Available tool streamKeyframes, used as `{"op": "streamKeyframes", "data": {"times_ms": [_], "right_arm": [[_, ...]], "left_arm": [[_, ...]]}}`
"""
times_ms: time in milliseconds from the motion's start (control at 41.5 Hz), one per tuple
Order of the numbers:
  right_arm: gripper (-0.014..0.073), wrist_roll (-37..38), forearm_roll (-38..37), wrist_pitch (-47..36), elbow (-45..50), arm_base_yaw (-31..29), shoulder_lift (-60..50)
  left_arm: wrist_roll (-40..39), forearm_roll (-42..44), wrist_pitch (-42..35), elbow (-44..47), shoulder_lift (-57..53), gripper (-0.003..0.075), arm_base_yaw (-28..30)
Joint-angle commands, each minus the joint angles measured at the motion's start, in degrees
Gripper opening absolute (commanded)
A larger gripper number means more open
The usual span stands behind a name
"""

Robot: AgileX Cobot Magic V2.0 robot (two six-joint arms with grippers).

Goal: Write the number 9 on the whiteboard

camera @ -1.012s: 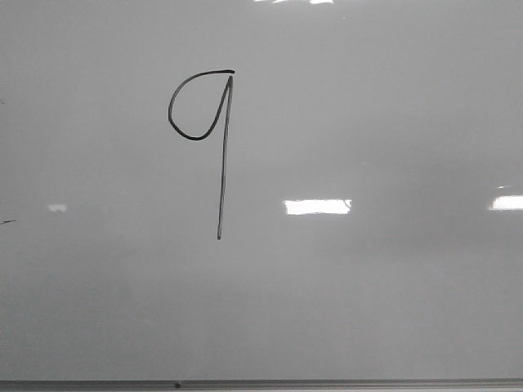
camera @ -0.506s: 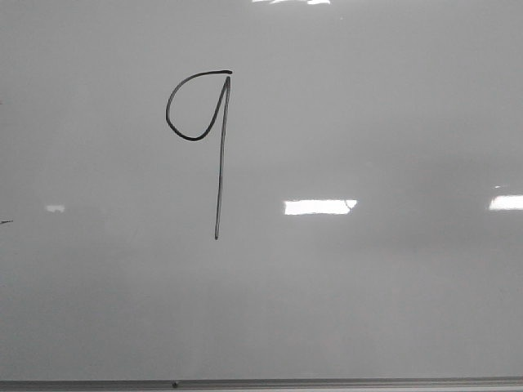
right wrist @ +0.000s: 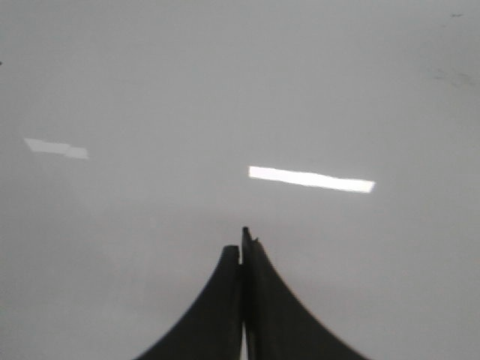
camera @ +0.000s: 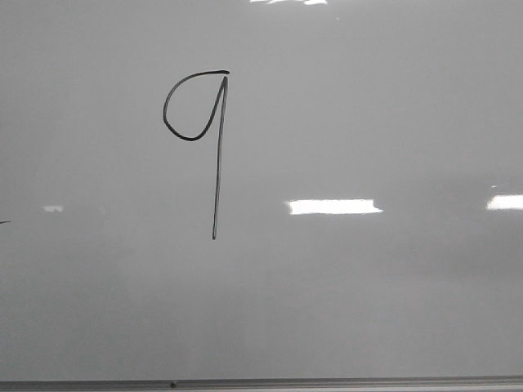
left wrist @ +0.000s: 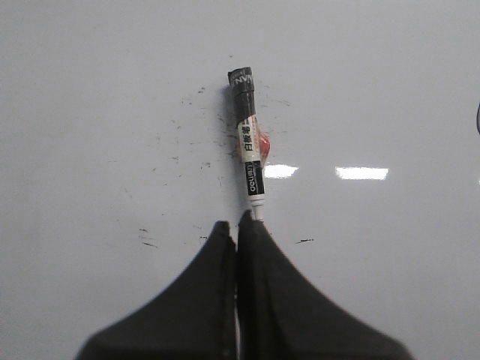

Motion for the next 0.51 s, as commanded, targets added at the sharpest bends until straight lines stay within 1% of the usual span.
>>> {"op": "streamKeyframes", "data": {"times_ms": [0, 120, 169, 289, 482], "right_arm": [[-0.0069, 0.59, -0.87, -4.75, 0.14, -3.04, -0.98], [-0.0069, 0.67, -0.87, -4.78, 2.9, -4.6, -2.56], [-0.0069, 0.72, -0.87, -1.93, 2.72, -4.92, -3.25], [-0.0069, 0.72, -0.87, 1.14, 2.72, -5.11, -5.7], [-0.0069, 0.72, -0.87, 1.66, 2.72, -5.19, -5.57]], "left_arm": [[-0.63, -0.17, -5.09, 0.18, -1.2, -0.0019, 0.08], [-0.63, -0.17, -5.09, 0.18, -1.2, -0.0019, 0.08], [-0.63, -0.17, -5.09, 0.18, -1.2, -0.0019, 0.08], [-0.63, -0.17, -5.09, 0.18, -1.2, -0.0019, 0.08], [-0.63, -0.17, -5.09, 0.18, -1.07, -0.0019, 0.08]]}}
